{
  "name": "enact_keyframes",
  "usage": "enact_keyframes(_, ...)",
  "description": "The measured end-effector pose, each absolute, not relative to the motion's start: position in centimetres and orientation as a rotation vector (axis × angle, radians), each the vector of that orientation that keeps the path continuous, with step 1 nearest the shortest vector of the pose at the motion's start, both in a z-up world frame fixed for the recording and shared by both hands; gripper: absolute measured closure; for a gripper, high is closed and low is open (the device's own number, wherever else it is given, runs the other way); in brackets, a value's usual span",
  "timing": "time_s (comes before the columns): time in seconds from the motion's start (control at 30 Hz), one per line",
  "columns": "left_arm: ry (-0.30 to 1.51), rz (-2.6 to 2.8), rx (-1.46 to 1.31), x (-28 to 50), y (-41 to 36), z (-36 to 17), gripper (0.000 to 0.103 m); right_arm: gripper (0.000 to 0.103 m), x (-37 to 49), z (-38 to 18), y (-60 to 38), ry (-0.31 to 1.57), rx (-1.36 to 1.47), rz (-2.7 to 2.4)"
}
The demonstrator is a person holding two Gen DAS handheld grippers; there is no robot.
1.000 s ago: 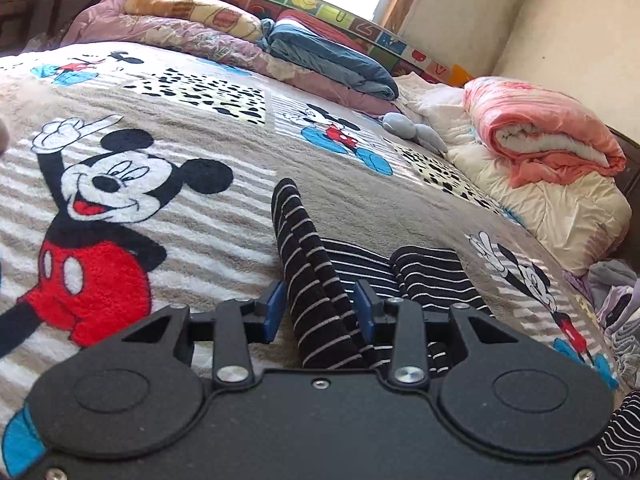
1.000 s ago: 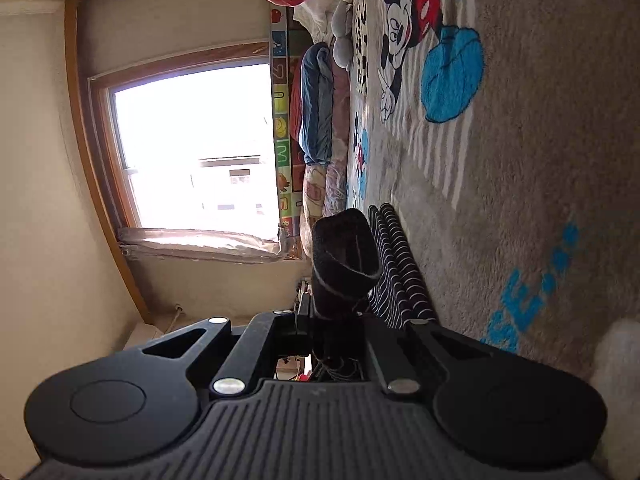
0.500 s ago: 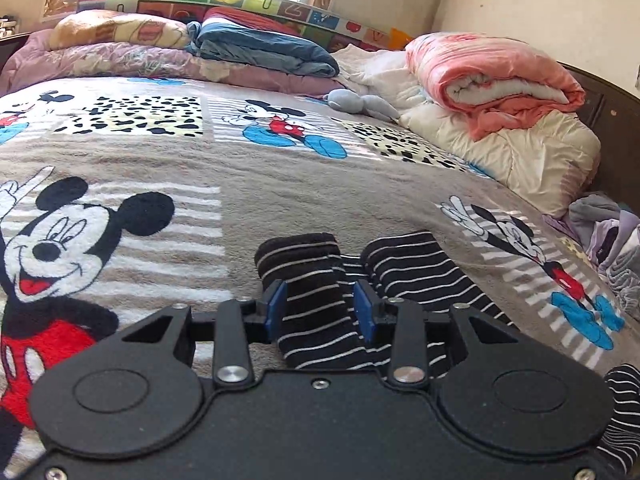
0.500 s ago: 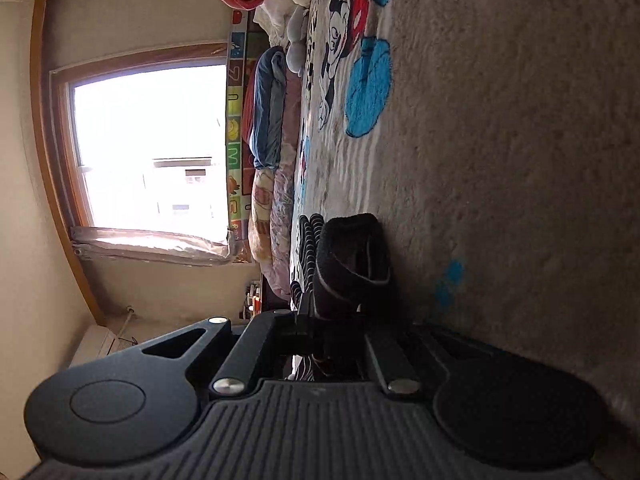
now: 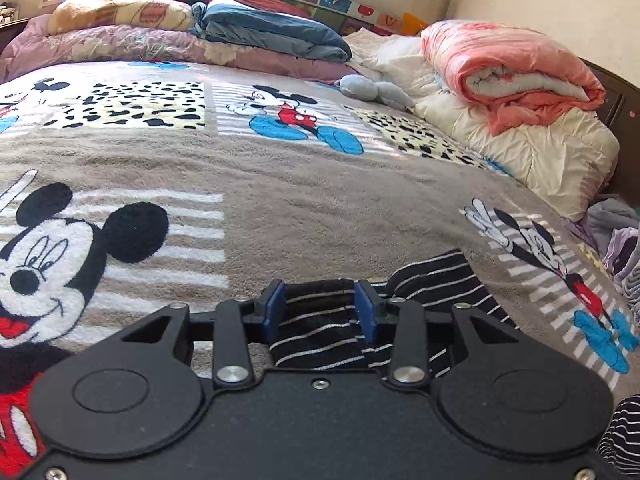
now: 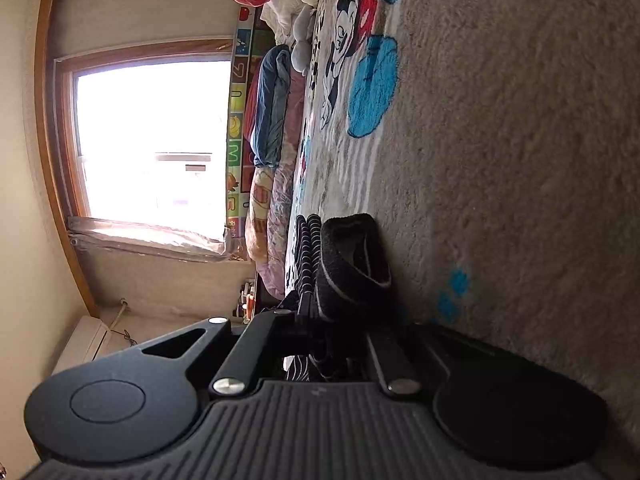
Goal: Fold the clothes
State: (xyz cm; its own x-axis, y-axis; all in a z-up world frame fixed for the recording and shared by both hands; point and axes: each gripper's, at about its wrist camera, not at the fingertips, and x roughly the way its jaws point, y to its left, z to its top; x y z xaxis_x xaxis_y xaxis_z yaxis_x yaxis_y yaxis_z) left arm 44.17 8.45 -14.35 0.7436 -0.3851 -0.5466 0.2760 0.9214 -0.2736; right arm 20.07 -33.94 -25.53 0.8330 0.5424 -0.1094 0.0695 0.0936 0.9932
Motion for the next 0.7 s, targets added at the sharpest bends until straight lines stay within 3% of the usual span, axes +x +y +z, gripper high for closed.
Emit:
enact_keyframes(0.13, 0.714, -0.32, -0.173, 45.2, 7.4, -16.2, 0.062, 0.094, 20.2, -25.5, -33.8, 0.522, 1.431, 0.377)
enact_keyframes(0.27, 0.639, -0.302, -0.231, 43.5, 8.1, -14.4, 0.053, 0.093, 20.1, -25.6, -34.1, 0.517, 1.419, 0.376)
enact_keyframes(0.4, 0.593, -0.312, -0.416, 39.8, 10.3, -12.5, 0.053, 0.093, 20.2, -25.3, -34.2, 0.501, 1.412, 0.378)
enact_keyframes(0.7, 0.569, -0.201, -0.484, 26.4, 11.8, -10.6, 0.054, 0.093, 20.8, -24.7, -34.4, 0.479, 1.366, 0.376)
